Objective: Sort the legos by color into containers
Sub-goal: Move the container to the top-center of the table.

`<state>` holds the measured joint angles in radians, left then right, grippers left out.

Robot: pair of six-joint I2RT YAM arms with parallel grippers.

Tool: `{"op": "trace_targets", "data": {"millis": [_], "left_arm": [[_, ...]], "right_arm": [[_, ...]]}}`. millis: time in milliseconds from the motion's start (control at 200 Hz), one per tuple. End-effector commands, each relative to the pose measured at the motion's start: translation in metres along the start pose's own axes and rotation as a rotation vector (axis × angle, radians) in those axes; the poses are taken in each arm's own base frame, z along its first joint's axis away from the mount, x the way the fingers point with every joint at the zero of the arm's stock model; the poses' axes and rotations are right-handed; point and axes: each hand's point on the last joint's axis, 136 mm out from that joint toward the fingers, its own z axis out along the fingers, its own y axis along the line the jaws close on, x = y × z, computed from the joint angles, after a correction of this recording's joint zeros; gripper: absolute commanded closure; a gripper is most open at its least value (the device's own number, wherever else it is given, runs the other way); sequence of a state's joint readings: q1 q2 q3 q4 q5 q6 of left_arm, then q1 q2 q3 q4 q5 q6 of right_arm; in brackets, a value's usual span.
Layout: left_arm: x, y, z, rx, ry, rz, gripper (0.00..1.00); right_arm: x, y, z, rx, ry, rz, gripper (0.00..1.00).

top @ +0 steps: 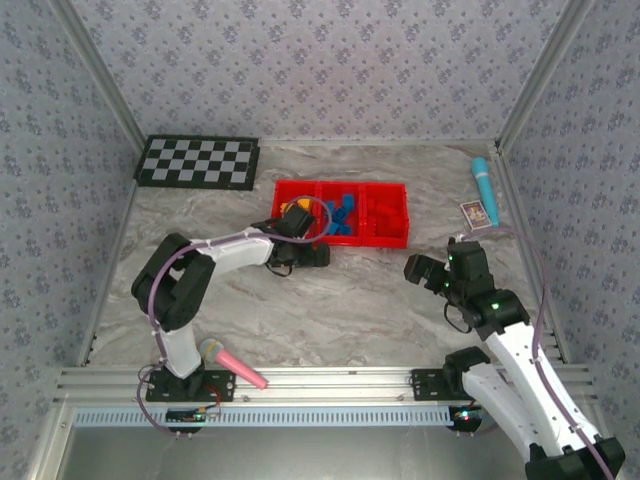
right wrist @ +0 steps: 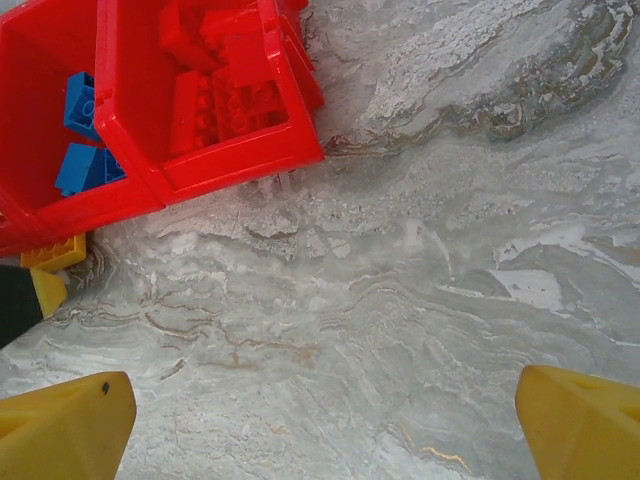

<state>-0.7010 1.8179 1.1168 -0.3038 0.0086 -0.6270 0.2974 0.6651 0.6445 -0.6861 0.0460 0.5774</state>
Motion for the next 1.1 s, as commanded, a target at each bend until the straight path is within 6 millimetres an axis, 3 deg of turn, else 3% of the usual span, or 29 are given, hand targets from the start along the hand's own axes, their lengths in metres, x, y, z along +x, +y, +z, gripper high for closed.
{"op": "trace_targets", "data": {"millis": [0, 605, 745, 955, 1094], "left_arm": [[-0.019, -0.013, 0.005, 0.031, -0.027, -0.001, 0.00], [-0.068, -0.037, 0.022, 0.001, -0.067, 0.059, 0.00], [-0.063, -0.033, 0.018, -0.024, -0.063, 0.068, 0.00], [-0.046, -0.011, 0.009, -0.115, -0.046, 0.030, 0.00], [-0.034, -0.009, 0.015, -0.110, -0.021, 0.011, 0.07]], "right_arm": [[0.009, -0.008, 0.001, 0.032, 0.024, 0.008, 0.00], [0.011, -0.010, 0.002, 0.032, 0.035, -0.002, 0.00], [0.010, -0.012, 0.002, 0.039, 0.033, -0.004, 0.00], [0.009, -0.010, 0.006, 0.029, 0.031, 0.008, 0.00], [0.004, -0.008, 0.010, 0.029, 0.024, 0.004, 0.00]]}}
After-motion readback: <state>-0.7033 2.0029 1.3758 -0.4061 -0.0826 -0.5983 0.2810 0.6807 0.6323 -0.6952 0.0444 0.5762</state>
